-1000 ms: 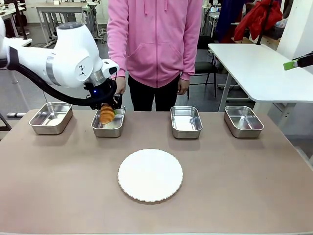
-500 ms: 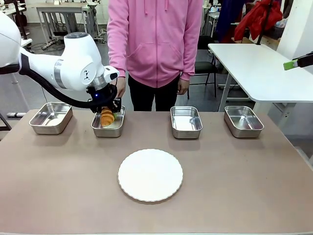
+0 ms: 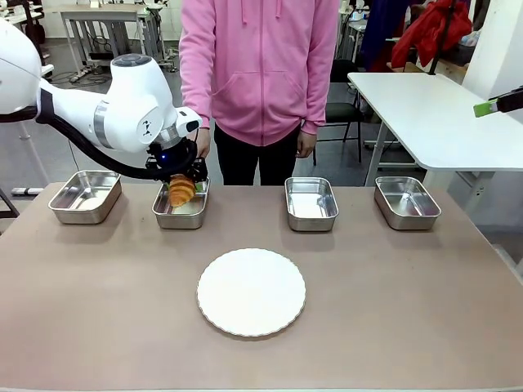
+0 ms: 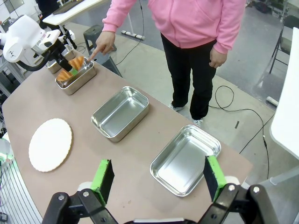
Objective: Place the bread in the container.
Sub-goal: Place the Butter Roll into the Airtight Container indicated by the human.
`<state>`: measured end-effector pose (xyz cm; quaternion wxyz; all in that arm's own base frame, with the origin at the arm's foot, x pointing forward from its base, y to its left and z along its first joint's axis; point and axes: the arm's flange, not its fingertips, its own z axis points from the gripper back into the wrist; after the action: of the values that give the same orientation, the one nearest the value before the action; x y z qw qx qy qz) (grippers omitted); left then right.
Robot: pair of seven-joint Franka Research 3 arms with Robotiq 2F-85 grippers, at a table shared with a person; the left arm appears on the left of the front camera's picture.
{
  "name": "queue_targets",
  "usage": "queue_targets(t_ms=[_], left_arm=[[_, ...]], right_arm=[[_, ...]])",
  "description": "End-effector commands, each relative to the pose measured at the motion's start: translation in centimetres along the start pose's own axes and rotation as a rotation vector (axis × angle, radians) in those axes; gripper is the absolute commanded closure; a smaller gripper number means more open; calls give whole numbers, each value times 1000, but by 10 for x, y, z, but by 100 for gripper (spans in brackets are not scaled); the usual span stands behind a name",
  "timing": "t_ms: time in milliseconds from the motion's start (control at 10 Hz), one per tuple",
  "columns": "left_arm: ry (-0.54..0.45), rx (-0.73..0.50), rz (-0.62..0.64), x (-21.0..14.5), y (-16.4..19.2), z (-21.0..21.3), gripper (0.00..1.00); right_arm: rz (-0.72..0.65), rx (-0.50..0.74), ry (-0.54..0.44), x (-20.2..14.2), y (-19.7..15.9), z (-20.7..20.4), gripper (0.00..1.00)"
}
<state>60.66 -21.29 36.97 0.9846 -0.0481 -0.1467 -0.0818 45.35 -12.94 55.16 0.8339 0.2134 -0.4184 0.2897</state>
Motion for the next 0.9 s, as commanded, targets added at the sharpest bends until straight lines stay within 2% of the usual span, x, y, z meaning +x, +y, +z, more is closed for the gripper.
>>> queue_targets(t_ms=[0, 200, 800], left_arm=[[-5, -14, 19, 4, 0, -2, 0], [-26, -20, 33, 4, -2, 5, 0], [-4, -3, 3, 1, -1, 1, 0]], right_arm=[[3, 4, -10, 0, 1, -1, 0], [3, 4, -10, 0, 1, -1, 0], [3, 4, -10, 0, 1, -1, 0]])
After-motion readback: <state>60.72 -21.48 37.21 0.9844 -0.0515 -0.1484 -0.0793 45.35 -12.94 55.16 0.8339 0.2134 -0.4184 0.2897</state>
